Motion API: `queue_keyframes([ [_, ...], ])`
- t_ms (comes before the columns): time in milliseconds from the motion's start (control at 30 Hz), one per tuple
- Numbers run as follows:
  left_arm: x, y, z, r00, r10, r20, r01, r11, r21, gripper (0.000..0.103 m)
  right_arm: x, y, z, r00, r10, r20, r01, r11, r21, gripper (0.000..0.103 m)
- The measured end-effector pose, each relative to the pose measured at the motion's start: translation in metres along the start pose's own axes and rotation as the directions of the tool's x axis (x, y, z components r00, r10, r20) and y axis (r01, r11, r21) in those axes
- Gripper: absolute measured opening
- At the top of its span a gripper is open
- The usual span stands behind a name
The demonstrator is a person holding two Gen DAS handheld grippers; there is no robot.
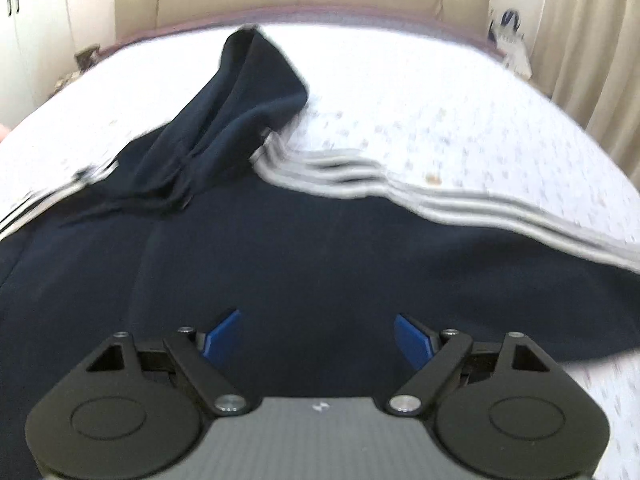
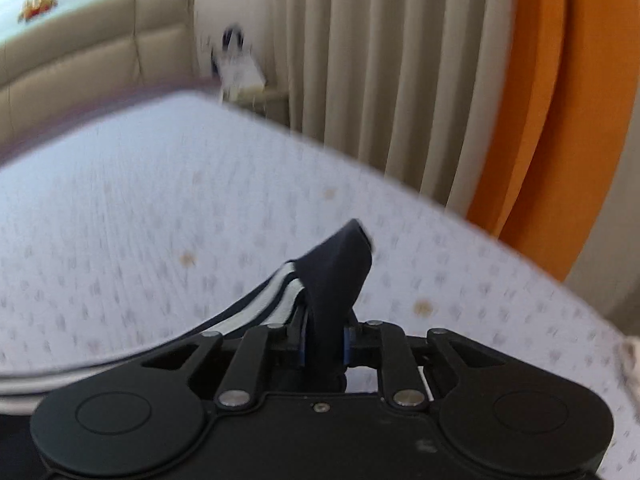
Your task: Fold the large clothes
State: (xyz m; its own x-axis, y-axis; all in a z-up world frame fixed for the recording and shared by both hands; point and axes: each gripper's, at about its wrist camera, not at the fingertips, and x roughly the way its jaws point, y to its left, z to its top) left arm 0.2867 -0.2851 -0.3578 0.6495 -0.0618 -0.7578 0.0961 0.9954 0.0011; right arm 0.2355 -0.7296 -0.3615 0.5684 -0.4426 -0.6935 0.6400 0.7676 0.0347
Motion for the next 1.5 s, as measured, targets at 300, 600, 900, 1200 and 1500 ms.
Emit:
queue_keyframes([
  [300,0.044,-0.033,0.002,1.0,-0.018,-0.018,0.02,0.992,0.126,0.099,-0.023,0.057,-0.009,0.999,0.052,-0.002,-0.052,0.987,-0.15,0.019],
  [600,-0.047,0.079,0.015,0.997,-0.059,0.053,0.057,0.998,0.035,0.084,-0.152,0.171,-0.012,0.897,0.44,0.037,-0.427,0.887,-0.175,0.02],
  [900,-0.134,0.243,0.004,0.988,0.105,0.111,-0.093,0.99,-0.111,0.088,-0.259,0.374,-0.109,0.658,0.742,-0.128,-0.74,0.604,-0.297,0.052],
  [1200,-0.099,0.302,-0.017,0.998,-0.063,0.009,0.064,0.987,-0.148,0.087,-0.257,0.377,-0.167,0.745,0.609,-0.274,-0.663,0.626,-0.411,0.049],
  [1500,-0.023,0.267,-0.002,0.917,-0.396,-0.052,0.376,0.899,-0.224,0.086,-0.188,0.325,-0.143,0.936,0.288,-0.2,-0.338,0.892,-0.3,0.019],
])
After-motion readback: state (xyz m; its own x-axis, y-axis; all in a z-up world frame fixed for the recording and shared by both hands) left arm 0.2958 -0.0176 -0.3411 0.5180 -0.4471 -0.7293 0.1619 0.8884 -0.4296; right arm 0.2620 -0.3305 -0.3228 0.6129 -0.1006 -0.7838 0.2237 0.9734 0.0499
